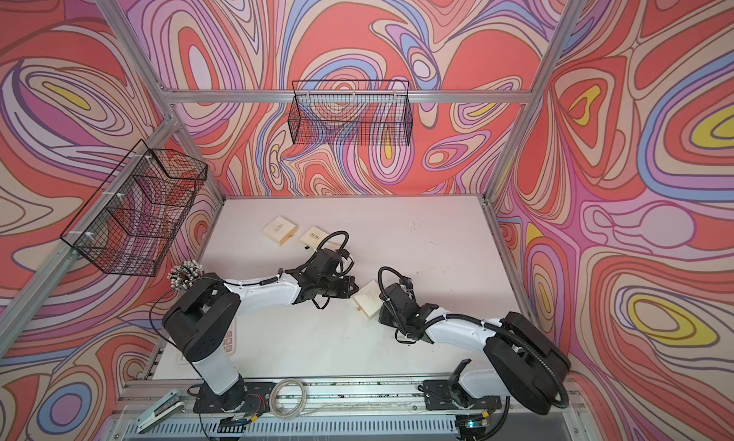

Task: Take out the earrings from the drawer-style jewelry box
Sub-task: Adjust the jewelry box at the center of the board.

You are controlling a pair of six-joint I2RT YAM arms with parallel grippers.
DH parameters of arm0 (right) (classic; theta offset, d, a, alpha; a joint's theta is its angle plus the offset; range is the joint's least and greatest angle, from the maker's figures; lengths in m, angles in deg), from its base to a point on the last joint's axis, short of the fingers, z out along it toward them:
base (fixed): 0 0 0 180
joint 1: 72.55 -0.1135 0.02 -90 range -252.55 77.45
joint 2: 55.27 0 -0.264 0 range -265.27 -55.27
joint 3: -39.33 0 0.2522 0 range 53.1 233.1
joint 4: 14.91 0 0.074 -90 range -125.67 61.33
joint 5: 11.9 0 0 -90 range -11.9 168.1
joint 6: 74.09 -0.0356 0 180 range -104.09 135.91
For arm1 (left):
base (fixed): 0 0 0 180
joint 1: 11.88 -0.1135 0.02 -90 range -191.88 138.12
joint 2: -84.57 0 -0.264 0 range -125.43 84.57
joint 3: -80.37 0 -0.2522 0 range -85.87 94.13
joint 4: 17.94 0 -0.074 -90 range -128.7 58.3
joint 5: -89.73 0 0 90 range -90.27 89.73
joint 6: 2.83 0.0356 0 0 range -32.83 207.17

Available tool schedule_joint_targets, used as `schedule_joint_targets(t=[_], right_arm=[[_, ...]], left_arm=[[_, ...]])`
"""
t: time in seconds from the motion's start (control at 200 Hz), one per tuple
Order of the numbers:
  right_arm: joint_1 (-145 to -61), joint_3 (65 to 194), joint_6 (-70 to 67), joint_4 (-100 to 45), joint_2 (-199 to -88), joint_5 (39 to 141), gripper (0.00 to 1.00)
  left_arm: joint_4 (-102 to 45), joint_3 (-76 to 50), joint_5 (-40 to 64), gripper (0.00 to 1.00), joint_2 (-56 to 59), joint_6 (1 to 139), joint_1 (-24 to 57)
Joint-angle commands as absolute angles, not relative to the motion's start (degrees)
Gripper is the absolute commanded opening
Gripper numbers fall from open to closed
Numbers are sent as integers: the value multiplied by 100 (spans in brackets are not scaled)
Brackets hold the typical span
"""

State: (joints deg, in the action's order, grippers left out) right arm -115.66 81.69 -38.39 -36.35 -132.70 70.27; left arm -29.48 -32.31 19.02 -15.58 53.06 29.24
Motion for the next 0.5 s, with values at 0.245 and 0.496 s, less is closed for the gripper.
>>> schedule_joint_targets(t=[0.245, 0.496], right_arm=[[-11387, 8845, -3494, -3778, -13778, 6437, 4], [-10501, 8859, -2844, -3514, -13823, 6891, 5]], left_arm=[[-2664, -3646, 2188, 0, -1518, 5035, 3247], [-2238, -3684, 2057, 0, -1606, 4620, 3436]])
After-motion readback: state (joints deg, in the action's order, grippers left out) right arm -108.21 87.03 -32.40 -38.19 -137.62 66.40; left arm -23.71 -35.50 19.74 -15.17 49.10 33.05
